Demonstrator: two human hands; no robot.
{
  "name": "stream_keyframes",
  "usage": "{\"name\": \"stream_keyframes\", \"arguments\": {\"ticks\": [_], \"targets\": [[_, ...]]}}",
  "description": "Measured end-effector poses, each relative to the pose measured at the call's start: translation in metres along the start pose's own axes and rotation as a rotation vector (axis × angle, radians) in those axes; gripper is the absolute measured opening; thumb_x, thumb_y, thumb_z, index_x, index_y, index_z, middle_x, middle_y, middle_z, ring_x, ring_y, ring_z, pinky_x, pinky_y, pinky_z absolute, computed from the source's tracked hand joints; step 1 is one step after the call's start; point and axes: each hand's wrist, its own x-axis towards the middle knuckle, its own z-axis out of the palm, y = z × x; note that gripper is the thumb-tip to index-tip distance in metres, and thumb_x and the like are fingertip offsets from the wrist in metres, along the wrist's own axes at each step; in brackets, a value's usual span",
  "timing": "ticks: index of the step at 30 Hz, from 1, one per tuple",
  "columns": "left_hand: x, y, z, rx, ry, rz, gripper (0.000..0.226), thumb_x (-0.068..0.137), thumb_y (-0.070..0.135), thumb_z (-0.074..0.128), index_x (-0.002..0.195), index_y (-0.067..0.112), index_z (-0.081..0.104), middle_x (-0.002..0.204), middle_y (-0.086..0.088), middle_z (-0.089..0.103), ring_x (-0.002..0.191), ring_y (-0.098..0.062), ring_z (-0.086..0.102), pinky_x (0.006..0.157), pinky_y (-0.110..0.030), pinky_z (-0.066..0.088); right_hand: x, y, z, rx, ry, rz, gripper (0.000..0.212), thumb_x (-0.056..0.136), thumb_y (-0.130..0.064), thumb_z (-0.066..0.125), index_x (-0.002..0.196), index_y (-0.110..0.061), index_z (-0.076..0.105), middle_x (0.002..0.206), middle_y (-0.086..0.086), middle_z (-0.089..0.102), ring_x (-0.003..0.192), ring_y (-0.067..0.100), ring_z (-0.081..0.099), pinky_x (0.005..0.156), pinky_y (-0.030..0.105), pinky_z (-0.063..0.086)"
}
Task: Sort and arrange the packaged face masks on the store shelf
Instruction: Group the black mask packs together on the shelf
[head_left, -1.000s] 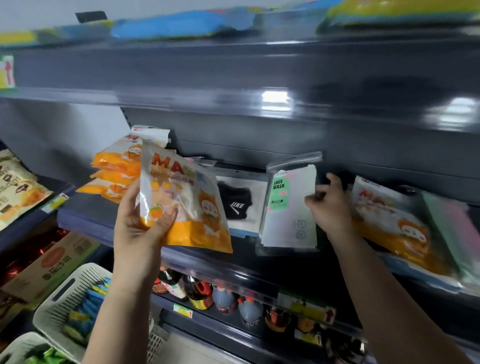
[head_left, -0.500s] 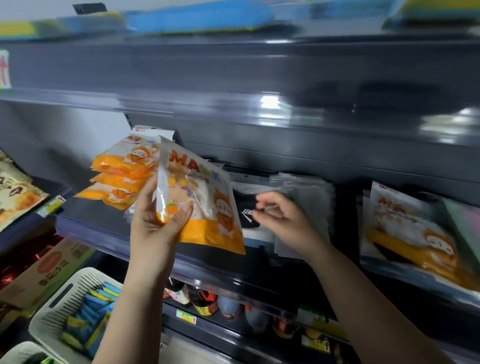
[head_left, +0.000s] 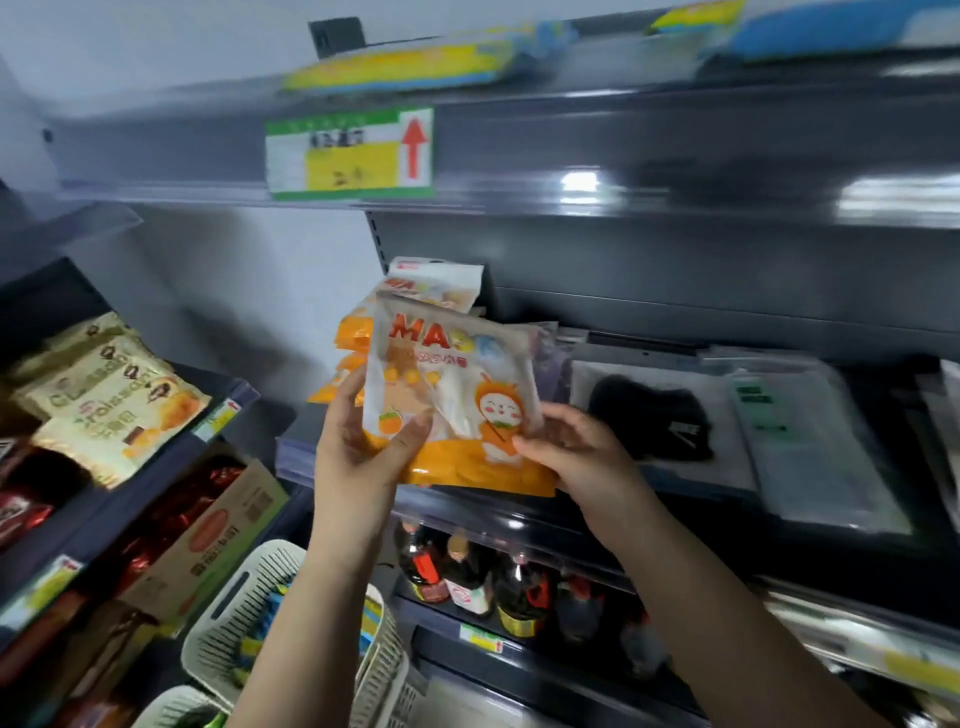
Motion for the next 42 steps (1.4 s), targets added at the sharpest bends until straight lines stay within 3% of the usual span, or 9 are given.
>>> {"name": "stream_keyframes", "arguments": {"ticks": [8,13,18,21,24,27,31,35,42], "targets": [[0.022,-0.019,-0.076,0.211,-0.013,-0.062,0.047,0.076,0.014,0.076,0.118,0.029,0.059,0.111,0.003,0.069,0.104,-0.018,0.065,0.089,-0.040,0.053,-0.005,0.016,0.067,-0.160,0.128,-0.216,0.039,0.079,-0.009,0.073,0.108,-0.023,0.051,0.097,-0.013,0.061,0.085,-0.004,0.056,0.065,0.003,0.044],[0.041,-0.020,-0.096,0.192,-0.078,-0.125,0.045,0.071,0.014,0.075,0.104,0.041,0.062,0.094,0.016,0.073,0.091,-0.005,0.068,0.073,-0.019,0.053,0.004,0.015,0.086,-0.216,0.133,-0.233,0.043,0.077,-0.011,0.074,0.109,-0.025,0.049,0.100,-0.014,0.059,0.095,0.007,0.058,0.081,0.025,0.049],[0.066,-0.020,-0.111,0.262,-0.108,-0.187,0.049,0.071,0.017,0.077,0.075,0.063,0.063,0.071,0.020,0.069,0.077,-0.016,0.065,0.075,-0.038,0.052,0.024,0.008,0.095,-0.245,0.143,-0.241,0.044,0.078,-0.010,0.073,0.109,-0.029,0.048,0.104,-0.009,0.060,0.099,0.012,0.058,0.083,0.029,0.049],[0.083,-0.021,-0.115,0.292,-0.065,-0.188,0.036,0.068,0.023,0.082,0.087,0.047,0.062,0.063,0.010,0.064,0.061,-0.017,0.056,0.052,-0.026,0.045,0.037,0.002,0.097,-0.245,0.123,-0.260,0.047,0.077,-0.010,0.074,0.111,-0.029,0.047,0.104,-0.011,0.059,0.097,0.007,0.057,0.078,0.024,0.047],[0.099,-0.024,-0.113,0.401,-0.028,-0.152,0.051,0.056,0.046,0.077,0.102,0.035,0.058,0.073,0.006,0.061,0.059,-0.011,0.053,0.055,-0.027,0.041,0.048,-0.005,0.098,-0.251,0.100,-0.243,0.051,0.074,-0.008,0.075,0.111,-0.031,0.048,0.105,-0.011,0.060,0.098,0.008,0.057,0.081,0.030,0.051],[0.115,-0.024,-0.108,0.491,-0.004,-0.116,0.051,0.068,0.041,0.081,0.111,0.024,0.061,0.077,0.007,0.062,0.065,-0.010,0.055,0.059,-0.028,0.044,0.062,-0.010,0.095,-0.263,0.097,-0.234,0.050,0.074,-0.008,0.075,0.109,-0.033,0.048,0.107,-0.009,0.061,0.102,0.015,0.059,0.083,0.045,0.055],[0.135,-0.025,-0.100,0.598,-0.015,-0.057,0.049,0.078,0.034,0.073,0.121,0.016,0.059,0.086,0.003,0.061,0.076,-0.007,0.056,0.057,-0.008,0.040,0.083,-0.017,0.091,-0.331,0.126,-0.285,0.049,0.075,-0.008,0.075,0.109,-0.030,0.047,0.104,-0.005,0.062,0.102,0.018,0.059,0.086,0.040,0.052],[0.154,-0.026,-0.098,0.527,-0.041,-0.108,0.060,0.067,0.046,0.076,0.119,0.021,0.062,0.095,-0.001,0.067,0.089,-0.021,0.064,0.073,-0.032,0.053,0.100,-0.025,0.092,-0.405,0.146,-0.262,0.055,0.075,-0.012,0.076,0.124,-0.020,0.050,0.104,-0.004,0.063,0.101,0.017,0.060,0.086,0.037,0.052],[0.192,-0.018,-0.100,0.511,-0.216,-0.132,0.034,0.081,0.018,0.071,0.113,0.021,0.060,0.083,0.005,0.059,0.060,-0.008,0.049,0.051,-0.021,0.038,0.110,-0.047,0.101,-0.492,0.226,-0.271,0.051,0.080,-0.016,0.073,0.127,-0.019,0.054,0.106,-0.004,0.064,0.086,0.004,0.055,0.059,0.013,0.038]]}}
